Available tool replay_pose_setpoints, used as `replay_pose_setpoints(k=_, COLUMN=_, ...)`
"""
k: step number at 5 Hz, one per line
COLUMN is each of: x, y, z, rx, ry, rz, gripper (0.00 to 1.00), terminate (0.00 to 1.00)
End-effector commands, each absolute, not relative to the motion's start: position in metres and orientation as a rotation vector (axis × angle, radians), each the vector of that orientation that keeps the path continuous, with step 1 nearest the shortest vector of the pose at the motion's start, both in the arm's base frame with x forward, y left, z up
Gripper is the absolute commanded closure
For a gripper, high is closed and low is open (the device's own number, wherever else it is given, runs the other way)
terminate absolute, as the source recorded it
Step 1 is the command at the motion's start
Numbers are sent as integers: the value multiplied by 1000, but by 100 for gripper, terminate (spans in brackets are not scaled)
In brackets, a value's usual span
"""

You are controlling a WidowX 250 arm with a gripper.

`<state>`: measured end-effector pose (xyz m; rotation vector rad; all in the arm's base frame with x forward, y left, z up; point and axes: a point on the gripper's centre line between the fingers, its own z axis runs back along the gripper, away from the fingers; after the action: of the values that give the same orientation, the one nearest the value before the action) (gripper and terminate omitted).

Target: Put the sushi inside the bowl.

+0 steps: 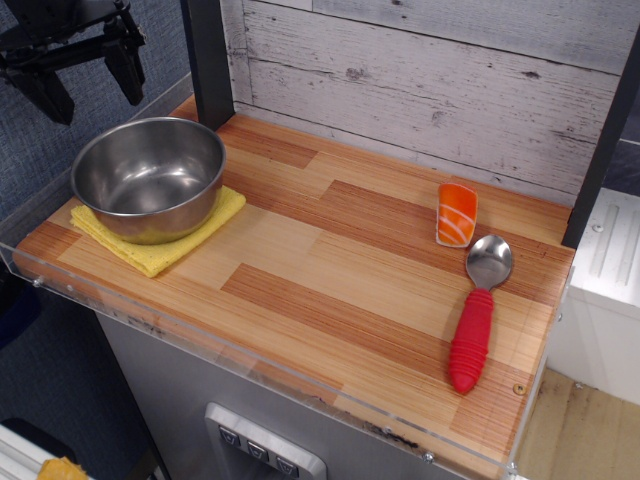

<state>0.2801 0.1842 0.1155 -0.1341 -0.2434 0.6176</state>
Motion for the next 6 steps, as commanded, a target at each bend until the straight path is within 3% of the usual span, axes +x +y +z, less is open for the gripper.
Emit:
replay_pose_setpoints(k=1, x=280, y=184, z=115, rx=-134, ry=-243, rz=618, gripper=0, terminate=0)
replay_pose_setpoints(k=2, x=298, y=148, z=121, rx=-180, ry=-243, rz=598, gripper=0, terminate=0)
replay_pose_setpoints(k=6, x=320, y=37, z=120, rx=-164, ry=-267, rz=346, gripper=0, terminate=0)
